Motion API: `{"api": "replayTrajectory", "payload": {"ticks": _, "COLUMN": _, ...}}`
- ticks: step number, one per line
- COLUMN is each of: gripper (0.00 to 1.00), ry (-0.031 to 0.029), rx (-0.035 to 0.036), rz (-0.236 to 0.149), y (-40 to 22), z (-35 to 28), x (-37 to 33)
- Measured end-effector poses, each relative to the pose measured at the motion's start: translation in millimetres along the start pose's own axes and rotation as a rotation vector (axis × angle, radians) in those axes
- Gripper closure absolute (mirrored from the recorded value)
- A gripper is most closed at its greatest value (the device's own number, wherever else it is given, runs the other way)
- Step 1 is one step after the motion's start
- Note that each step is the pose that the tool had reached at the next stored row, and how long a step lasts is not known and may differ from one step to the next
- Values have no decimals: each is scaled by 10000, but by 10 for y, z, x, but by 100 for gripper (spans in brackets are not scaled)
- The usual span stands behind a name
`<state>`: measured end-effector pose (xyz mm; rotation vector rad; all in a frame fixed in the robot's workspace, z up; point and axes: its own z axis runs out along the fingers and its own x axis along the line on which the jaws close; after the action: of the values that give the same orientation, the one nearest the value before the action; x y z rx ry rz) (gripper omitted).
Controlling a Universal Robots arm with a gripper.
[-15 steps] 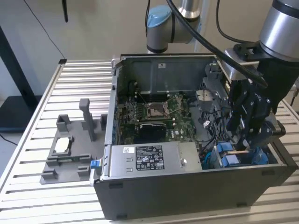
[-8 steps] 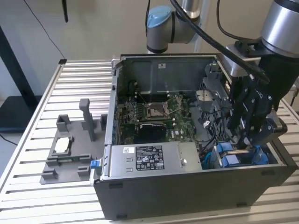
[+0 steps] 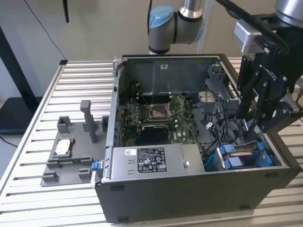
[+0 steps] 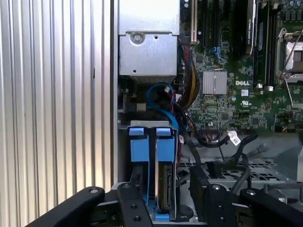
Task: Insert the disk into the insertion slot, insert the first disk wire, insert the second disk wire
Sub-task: 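Insert the disk into the insertion slot, then insert the first disk wire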
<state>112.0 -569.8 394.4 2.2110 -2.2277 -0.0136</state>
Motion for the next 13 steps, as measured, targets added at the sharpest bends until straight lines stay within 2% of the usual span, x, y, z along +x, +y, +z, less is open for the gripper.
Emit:
{"api": "replayTrajectory", "payload": {"ticks": 1, "gripper": 47, "ry": 1, "rx": 15, "rz": 0, "y": 0, "z": -11, "x": -1}}
{"api": "replayTrajectory", "payload": {"ticks": 2, "gripper": 47, "ry": -5, "rx": 70, "rz": 1, "y": 1, "z": -10, "x": -4}}
{"api": "replayTrajectory", "payload": {"ticks": 3, "gripper": 47, "ry": -17, "rx": 212, "rz": -1, "y": 4, "z": -11, "x": -9}}
{"api": "replayTrajectory", "payload": {"ticks": 5, "gripper": 47, "ry": -54, "rx": 567, "rz": -2, "y": 13, "z": -12, "x": -21}}
{"api": "replayTrajectory", "payload": {"ticks": 6, "gripper": 47, "ry": -76, "rx": 699, "rz": -2, "y": 17, "z": -11, "x": -29}}
{"api": "replayTrajectory", "payload": {"ticks": 7, "gripper": 47, "ry": -95, "rx": 800, "rz": -3, "y": 19, "z": -11, "x": -41}}
{"api": "replayTrajectory", "payload": {"ticks": 11, "gripper": 47, "ry": -189, "rx": 1053, "rz": -6, "y": 20, "z": -6, "x": -119}}
{"api": "replayTrajectory", "payload": {"ticks": 13, "gripper": 47, "ry": -202, "rx": 1222, "rz": -17, "y": 20, "z": -5, "x": -158}}
